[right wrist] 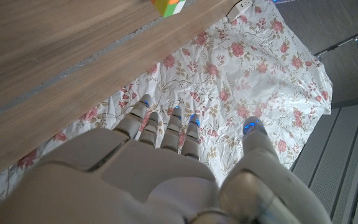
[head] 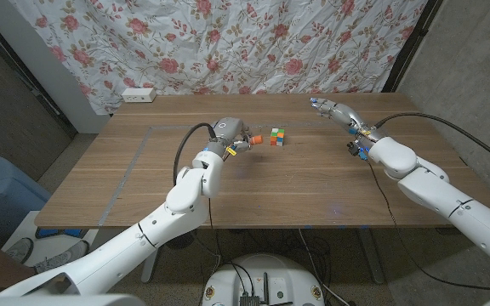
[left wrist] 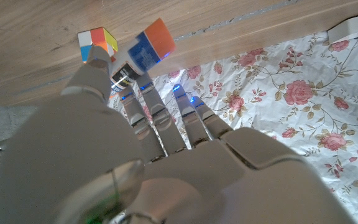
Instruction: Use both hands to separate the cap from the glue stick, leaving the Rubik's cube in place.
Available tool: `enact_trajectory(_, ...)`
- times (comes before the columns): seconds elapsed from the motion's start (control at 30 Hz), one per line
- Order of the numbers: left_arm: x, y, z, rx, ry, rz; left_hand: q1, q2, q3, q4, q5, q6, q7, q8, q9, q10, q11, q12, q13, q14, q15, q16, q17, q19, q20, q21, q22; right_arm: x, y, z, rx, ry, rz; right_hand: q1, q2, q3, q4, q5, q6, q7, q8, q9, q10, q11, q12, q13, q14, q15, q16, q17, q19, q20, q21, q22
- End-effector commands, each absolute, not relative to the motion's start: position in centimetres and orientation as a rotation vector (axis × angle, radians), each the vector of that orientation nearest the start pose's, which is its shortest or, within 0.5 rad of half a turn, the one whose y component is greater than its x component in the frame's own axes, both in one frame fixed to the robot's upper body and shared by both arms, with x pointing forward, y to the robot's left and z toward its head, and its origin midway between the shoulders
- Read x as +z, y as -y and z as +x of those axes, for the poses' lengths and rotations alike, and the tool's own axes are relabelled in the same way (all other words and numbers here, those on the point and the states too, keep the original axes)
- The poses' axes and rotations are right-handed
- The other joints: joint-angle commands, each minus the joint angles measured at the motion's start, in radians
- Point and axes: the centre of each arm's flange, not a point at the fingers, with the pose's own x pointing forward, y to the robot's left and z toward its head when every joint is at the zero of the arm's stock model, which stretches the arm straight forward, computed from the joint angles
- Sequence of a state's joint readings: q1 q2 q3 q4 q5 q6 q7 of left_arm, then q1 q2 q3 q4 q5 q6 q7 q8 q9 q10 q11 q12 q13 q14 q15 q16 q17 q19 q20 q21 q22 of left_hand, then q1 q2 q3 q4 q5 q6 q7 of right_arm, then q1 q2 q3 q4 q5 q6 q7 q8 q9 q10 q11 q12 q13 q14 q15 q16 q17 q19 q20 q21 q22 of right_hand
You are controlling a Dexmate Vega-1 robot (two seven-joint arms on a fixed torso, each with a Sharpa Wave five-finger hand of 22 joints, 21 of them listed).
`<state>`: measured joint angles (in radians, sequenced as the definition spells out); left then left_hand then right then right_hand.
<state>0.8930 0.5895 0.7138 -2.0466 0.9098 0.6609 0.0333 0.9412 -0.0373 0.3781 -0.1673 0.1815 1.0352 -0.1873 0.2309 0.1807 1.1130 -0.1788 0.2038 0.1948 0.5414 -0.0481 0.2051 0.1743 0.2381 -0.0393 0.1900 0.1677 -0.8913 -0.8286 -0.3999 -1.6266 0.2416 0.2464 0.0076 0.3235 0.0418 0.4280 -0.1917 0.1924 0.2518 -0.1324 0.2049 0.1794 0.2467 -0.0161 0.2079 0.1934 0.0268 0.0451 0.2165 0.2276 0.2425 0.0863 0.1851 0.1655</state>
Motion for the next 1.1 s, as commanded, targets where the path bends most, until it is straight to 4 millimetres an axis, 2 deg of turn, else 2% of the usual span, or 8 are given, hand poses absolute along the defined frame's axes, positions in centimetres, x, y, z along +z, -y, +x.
enact_trajectory(0.03,1.1,-12.1,53.9,0.260,0.668,1.265,0.026,0.038,-0.003,0.001,0.007,0.111,0.022,0.003,0.005,0.056,-0.047,0.005,0.000,0.011,-0.157,-0.006,0.005,-0.006,-0.020,0.000,0.003,3.6,27.9,56.9,0.264,0.744,-0.816,0.006,-0.033,-0.001,-0.001,-0.005,0.000,0.001,0.006,0.006,0.014,-0.004,0.008,0.004,0.008,0.007,0.006,-0.001,0.006,0.008,0.003,0.002)
enact_trajectory(0.07,1.1,-12.0,54.0,0.257,0.672,1.258,0.026,0.038,-0.003,0.001,0.007,0.111,0.021,0.002,0.005,0.056,-0.047,0.005,0.000,0.011,-0.157,-0.006,0.005,-0.005,-0.019,0.000,0.003,3.7,27.8,56.7,0.269,0.744,-0.832,0.023,-0.051,-0.001,-0.001,-0.006,-0.021,0.000,-0.001,0.006,0.015,-0.007,0.007,0.006,0.008,0.008,0.007,-0.002,0.003,0.008,0.002,0.002)
enact_trajectory(0.27,0.9,-11.5,54.4,0.244,0.681,1.220,0.026,0.039,-0.005,0.001,0.007,0.112,0.024,0.001,0.005,0.058,-0.047,0.004,0.000,0.011,-0.156,-0.006,0.005,-0.006,-0.019,0.000,0.003,4.5,27.3,56.0,0.288,0.747,-0.924,0.070,-0.089,0.001,0.001,-0.006,-0.053,0.009,-0.006,0.008,0.000,-0.010,-0.002,0.009,-0.007,0.029,0.002,-0.003,-0.022,0.031,-0.006,0.002)
enact_trajectory(0.43,0.9,-11.2,54.6,0.239,0.686,1.186,0.026,0.039,-0.006,0.001,0.007,0.114,0.023,0.001,0.006,0.059,-0.046,0.004,0.000,0.011,-0.156,-0.007,0.005,-0.006,-0.018,0.000,0.003,5.0,26.9,55.5,0.288,0.749,-0.991,0.096,-0.101,0.006,0.002,-0.005,-0.064,0.015,-0.006,0.009,-0.007,-0.015,-0.005,0.010,-0.022,0.035,-0.002,-0.003,-0.034,0.043,-0.006,0.003)
enact_trajectory(0.77,0.9,-10.8,54.9,0.214,0.695,1.167,0.026,0.041,-0.009,0.001,0.008,0.115,0.026,-0.001,0.006,0.061,-0.047,0.003,0.000,0.010,-0.155,-0.007,0.005,-0.007,-0.016,0.000,0.003,5.7,25.9,54.8,0.266,0.752,-1.090,0.143,-0.119,0.015,0.003,-0.004,-0.063,0.055,0.002,0.010,-0.018,-0.025,-0.008,0.012,-0.033,0.033,-0.004,-0.004,-0.048,0.037,-0.006,0.003)
enact_trajectory(0.83,0.8,-10.7,55.0,0.211,0.701,1.165,0.026,0.041,-0.009,0.001,0.008,0.115,0.026,-0.002,0.006,0.061,-0.047,0.003,0.000,0.010,-0.155,-0.007,0.005,-0.007,-0.016,0.000,0.003,5.8,25.7,54.7,0.262,0.754,-1.101,0.155,-0.124,0.018,0.004,-0.004,-0.063,0.061,0.003,0.009,-0.019,-0.031,-0.008,0.012,-0.038,0.025,-0.004,-0.004,-0.056,0.037,-0.008,0.003)
enact_trajectory(0.93,0.8,-10.6,55.1,0.207,0.699,1.159,0.026,0.041,-0.010,0.001,0.008,0.114,0.027,-0.003,0.006,0.062,-0.047,0.003,0.000,0.010,-0.155,-0.008,0.004,-0.008,-0.016,0.000,0.003,6.0,25.4,54.5,0.259,0.751,-1.128,0.175,-0.132,0.021,0.005,-0.005,-0.055,0.085,0.007,0.009,-0.010,-0.040,-0.005,0.013,-0.036,0.023,-0.002,-0.004,-0.071,0.043,-0.010,0.003)
enact_trajectory(1.1,0.7,-10.4,55.2,0.206,0.708,1.149,0.026,0.042,-0.011,0.001,0.008,0.112,0.026,-0.005,0.006,0.062,-0.046,0.002,0.001,0.010,-0.155,-0.008,0.004,-0.009,-0.015,-0.001,0.003,6.6,24.9,54.2,0.282,0.735,-1.171,0.197,-0.138,0.025,0.007,-0.005,-0.059,0.096,0.006,0.009,-0.007,-0.047,-0.004,0.012,-0.044,0.020,-0.003,-0.005,-0.101,0.053,-0.015,0.003)
